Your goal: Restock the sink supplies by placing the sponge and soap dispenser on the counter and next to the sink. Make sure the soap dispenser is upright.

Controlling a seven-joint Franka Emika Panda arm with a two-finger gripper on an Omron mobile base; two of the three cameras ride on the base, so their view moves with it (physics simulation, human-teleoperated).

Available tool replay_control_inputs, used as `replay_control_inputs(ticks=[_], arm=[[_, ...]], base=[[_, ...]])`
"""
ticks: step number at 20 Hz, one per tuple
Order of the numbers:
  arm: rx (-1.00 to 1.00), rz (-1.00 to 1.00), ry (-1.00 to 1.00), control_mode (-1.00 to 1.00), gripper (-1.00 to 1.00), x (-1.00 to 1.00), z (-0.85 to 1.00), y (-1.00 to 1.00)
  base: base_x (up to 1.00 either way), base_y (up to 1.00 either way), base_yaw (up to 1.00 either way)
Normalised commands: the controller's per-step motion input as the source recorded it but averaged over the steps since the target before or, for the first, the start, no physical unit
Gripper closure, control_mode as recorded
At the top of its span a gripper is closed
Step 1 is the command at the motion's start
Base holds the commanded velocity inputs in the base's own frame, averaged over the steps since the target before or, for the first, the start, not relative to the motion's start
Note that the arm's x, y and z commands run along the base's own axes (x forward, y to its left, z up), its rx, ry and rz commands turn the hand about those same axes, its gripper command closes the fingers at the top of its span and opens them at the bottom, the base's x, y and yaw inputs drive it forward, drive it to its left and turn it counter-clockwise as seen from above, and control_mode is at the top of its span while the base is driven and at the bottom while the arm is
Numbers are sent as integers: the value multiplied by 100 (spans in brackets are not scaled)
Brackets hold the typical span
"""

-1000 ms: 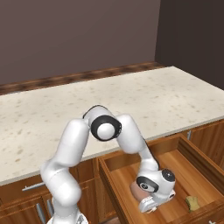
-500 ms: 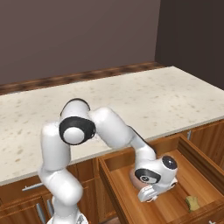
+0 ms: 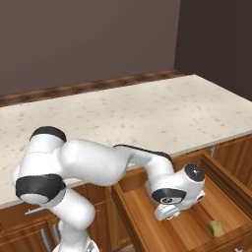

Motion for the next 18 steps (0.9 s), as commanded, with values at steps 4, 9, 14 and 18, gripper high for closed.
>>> replay_control_inputs(ticks=[4, 9, 14, 18], arm=[[-8, 0, -3, -100, 100, -20, 100, 0], [-6, 0, 1, -100, 100, -3, 86, 11], [0, -6, 9, -100, 100, 0, 64, 28], [0, -18, 9, -100, 100, -1, 48, 52]], base=[[0, 0, 0], [0, 0, 0], [0, 0, 0], [0, 0, 0]])
